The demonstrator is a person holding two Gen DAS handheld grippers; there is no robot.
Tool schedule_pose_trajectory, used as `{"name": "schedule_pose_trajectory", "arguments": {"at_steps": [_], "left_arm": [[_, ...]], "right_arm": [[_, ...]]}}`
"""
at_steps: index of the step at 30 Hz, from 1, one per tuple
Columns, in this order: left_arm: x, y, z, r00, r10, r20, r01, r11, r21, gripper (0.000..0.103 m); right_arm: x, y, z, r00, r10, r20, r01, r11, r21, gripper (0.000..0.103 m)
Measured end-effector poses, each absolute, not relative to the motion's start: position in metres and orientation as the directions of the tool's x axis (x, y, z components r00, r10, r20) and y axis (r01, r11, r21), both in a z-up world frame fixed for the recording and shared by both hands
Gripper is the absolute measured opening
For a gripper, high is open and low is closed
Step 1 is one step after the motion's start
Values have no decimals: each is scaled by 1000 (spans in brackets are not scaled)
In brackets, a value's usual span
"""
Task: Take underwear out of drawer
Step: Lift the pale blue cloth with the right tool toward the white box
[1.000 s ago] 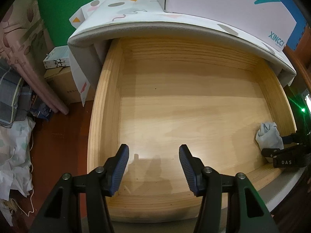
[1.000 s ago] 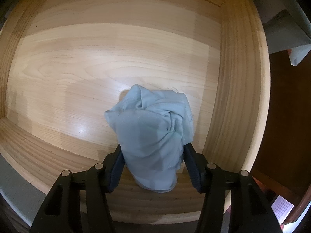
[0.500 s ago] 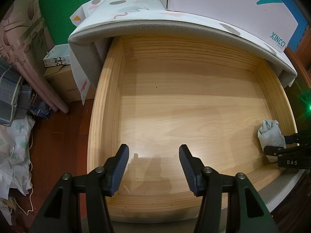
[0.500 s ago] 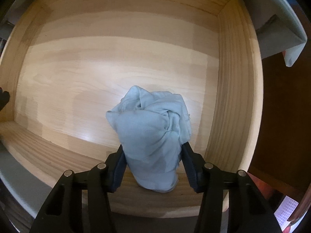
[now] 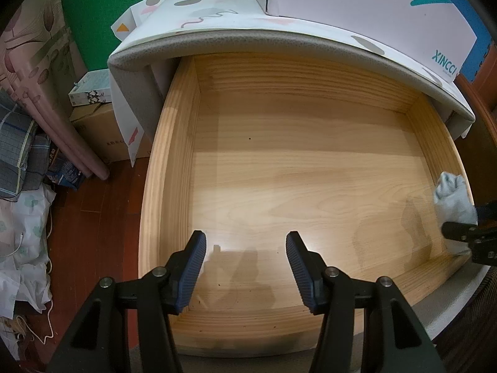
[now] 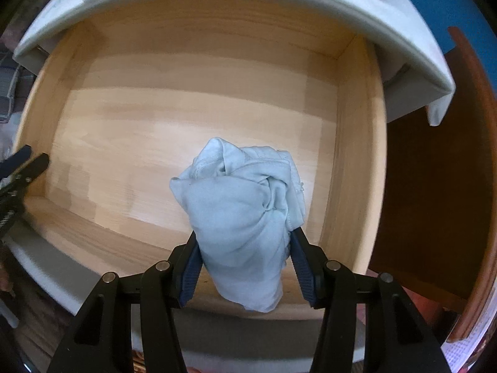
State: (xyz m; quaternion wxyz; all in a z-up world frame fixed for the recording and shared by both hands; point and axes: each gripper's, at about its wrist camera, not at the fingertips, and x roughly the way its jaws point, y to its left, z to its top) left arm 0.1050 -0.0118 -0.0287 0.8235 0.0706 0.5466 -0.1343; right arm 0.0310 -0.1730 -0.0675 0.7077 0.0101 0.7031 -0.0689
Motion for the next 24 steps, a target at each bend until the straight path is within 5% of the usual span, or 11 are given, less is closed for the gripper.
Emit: {"name": "schedule_pose_trajectory", "arguments": {"at_steps": [24], "left_arm": [[105,-13,-29,373,-126,-919,301,953,-8,55]], "right_arm": [[50,-175,99,292,-40,-955,113,994,-7,49]]}}
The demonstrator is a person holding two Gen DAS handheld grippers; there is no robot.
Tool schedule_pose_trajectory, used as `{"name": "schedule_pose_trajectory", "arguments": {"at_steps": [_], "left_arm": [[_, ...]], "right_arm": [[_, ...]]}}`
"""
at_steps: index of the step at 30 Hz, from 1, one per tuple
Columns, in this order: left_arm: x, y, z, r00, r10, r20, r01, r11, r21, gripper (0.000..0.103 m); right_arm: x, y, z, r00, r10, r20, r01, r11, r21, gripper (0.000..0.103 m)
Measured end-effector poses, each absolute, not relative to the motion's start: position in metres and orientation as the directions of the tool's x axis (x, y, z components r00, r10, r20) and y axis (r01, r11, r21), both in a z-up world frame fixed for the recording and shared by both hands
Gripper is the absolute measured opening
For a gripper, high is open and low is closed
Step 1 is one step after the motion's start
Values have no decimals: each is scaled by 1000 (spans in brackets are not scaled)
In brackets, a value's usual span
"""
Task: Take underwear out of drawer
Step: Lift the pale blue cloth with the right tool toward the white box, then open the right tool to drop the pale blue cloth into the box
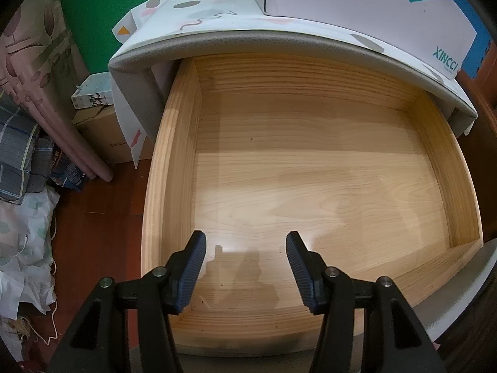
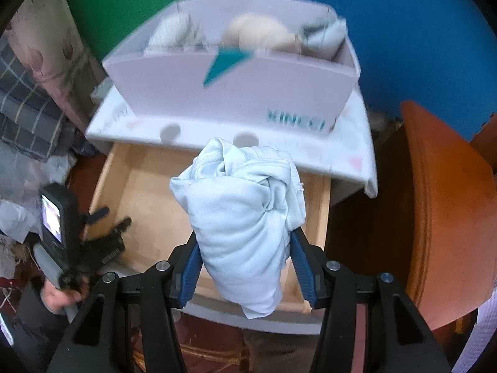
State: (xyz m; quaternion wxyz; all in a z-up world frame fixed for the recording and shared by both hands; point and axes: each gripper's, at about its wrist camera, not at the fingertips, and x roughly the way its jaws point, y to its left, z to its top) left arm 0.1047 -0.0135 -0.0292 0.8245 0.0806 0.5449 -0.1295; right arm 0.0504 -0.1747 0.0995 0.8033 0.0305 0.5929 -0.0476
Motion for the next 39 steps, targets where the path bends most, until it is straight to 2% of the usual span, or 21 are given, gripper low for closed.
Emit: {"name": "schedule_pose_trajectory", "arguments": {"at_steps": [8,17,27,35,39], "left_arm": [[104,-14,-29,373,-125,-919,302,953,-7,55],[105,-14,-29,372,-127,-920,302,953,-10,55],[106,-14,-29,374,-124,-919,300,954,-6,55],[106,-15,-29,376,-123,-919,301,954,-5,55],[105,-14,-29,376,-123,-918,300,954,-5,55]], "right_arm": [[95,-181,147,369,-77,-926,128,991,-32,49],[155,-192,167,393,-138,-909,154,985,-83,49],[214,-190,157,403,-146,-903,160,983,-87,49],[246,-177,119,352,-122,-928,156,985,-71,50],[253,-172,105,341,-167,-925,146,982,-124,52]]}}
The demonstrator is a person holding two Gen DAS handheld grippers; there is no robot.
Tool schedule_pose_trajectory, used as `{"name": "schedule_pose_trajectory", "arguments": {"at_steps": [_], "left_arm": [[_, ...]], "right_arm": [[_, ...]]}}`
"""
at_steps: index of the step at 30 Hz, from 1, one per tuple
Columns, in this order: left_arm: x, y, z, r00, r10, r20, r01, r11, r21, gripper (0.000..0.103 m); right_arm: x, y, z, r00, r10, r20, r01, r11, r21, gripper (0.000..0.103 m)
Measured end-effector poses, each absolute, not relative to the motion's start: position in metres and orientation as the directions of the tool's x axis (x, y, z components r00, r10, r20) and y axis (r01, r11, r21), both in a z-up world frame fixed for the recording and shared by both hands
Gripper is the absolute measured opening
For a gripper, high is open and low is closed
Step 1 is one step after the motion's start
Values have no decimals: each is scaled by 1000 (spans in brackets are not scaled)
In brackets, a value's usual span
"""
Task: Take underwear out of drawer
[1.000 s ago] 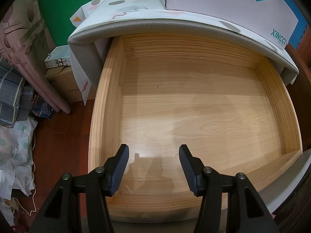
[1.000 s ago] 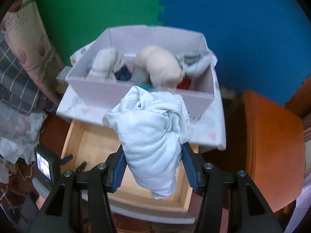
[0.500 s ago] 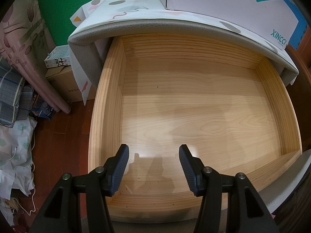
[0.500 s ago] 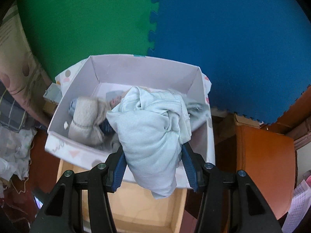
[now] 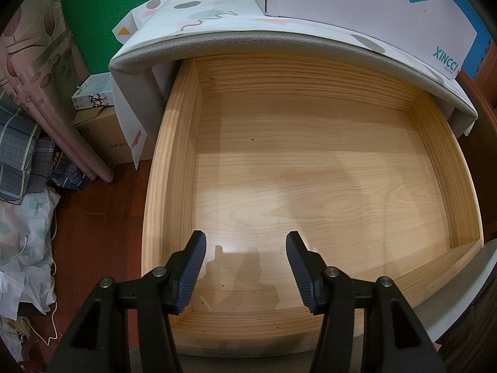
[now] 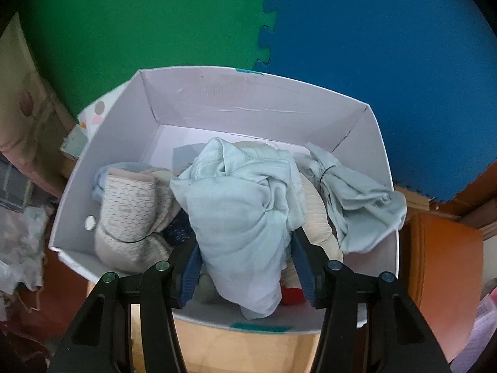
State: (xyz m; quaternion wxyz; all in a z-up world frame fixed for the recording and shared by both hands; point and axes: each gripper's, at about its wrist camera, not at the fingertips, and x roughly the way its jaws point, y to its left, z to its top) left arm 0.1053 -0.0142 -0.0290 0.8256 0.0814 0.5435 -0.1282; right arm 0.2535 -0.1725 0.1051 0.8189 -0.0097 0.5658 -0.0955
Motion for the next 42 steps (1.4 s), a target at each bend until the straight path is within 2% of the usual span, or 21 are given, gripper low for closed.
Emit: {"name": "schedule_pose_trajectory", "arguments": {"at_steps": [7,11,19,22,27,31,36,42], "left_arm": [[105,-14,-29,379,-122,-917,300,954,-3,55],[105,-13,-29,377,-128,-917,296,955,-12,55],[104,-12,-28,380,-129,-916,295,955,-12,55],[105,-12,-28,381,-126,-916,294,956,-9,55],[103,-14,-27,394,-115,-912,298,955,8,55],[100,-15,-22,420,-109,-901,298,954,23,55],[92,-13,-10,474,-97,-875,283,958,47,55],[73,-12,-6,474,-133,-871,259,966,-7,55]], "right_arm": [[255,-164,93,324,-210,-923,131,976,-176,58],[256,-164,97,329,-196,-924,137,978,-159,72],[240,-167,127,375,-186,-908,157,978,-136,83],[224,-171,147,415,-182,-892,164,979,-123,92],[183,-179,171,475,-148,-867,168,983,-75,100],[138,-179,174,519,-175,-837,181,979,-92,102],[73,-173,145,538,-198,-819,193,975,-110,102],[17,-168,80,489,-102,-866,216,976,7,102]]}}
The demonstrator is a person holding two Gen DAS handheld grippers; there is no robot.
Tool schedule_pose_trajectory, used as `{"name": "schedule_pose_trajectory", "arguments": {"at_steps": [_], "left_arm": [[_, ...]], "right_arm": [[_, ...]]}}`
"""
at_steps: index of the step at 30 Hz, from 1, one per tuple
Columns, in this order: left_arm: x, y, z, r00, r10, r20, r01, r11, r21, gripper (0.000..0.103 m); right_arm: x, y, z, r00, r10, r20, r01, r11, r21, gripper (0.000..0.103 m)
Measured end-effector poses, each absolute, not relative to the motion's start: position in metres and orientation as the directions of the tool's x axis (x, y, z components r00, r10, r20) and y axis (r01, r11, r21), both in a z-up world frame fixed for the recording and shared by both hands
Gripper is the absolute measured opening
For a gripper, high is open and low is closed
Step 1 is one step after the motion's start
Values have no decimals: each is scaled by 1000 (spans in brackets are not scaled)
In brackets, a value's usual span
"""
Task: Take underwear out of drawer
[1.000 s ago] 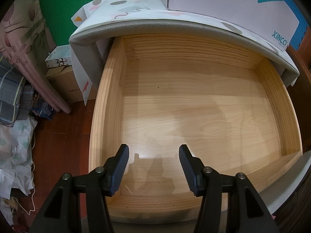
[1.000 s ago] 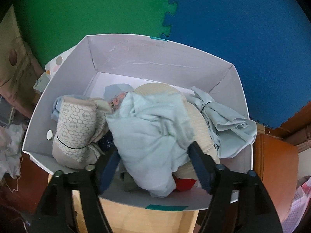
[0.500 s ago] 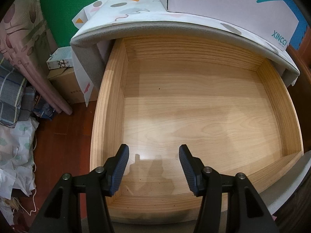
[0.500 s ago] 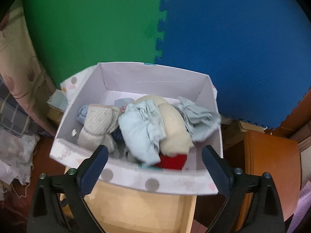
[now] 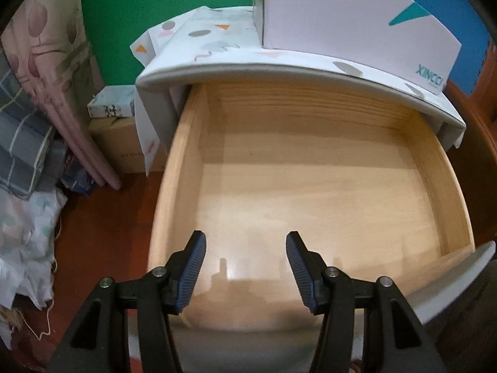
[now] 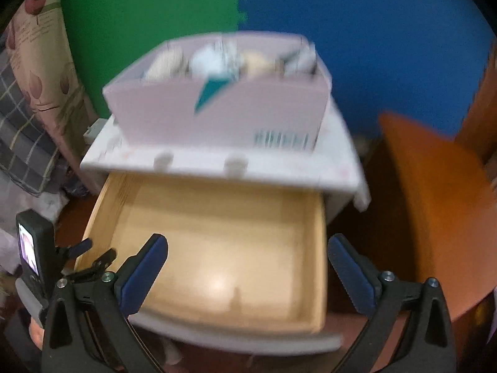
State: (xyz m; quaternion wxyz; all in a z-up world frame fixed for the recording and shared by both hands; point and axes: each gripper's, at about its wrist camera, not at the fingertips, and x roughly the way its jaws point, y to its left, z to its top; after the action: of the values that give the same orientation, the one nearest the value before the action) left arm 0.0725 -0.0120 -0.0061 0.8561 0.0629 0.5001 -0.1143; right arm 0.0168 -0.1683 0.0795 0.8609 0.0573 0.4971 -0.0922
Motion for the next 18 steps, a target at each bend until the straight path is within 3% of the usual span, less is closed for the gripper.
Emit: {"name": "schedule_pose_trajectory", "arguments": {"at_steps": [18], "left_arm": [[32,-21,5,567,-100,-818,230,972,41,55]], "right_arm": [[-27,-121,-1,417,-107,-902,212,977,-18,102]]}}
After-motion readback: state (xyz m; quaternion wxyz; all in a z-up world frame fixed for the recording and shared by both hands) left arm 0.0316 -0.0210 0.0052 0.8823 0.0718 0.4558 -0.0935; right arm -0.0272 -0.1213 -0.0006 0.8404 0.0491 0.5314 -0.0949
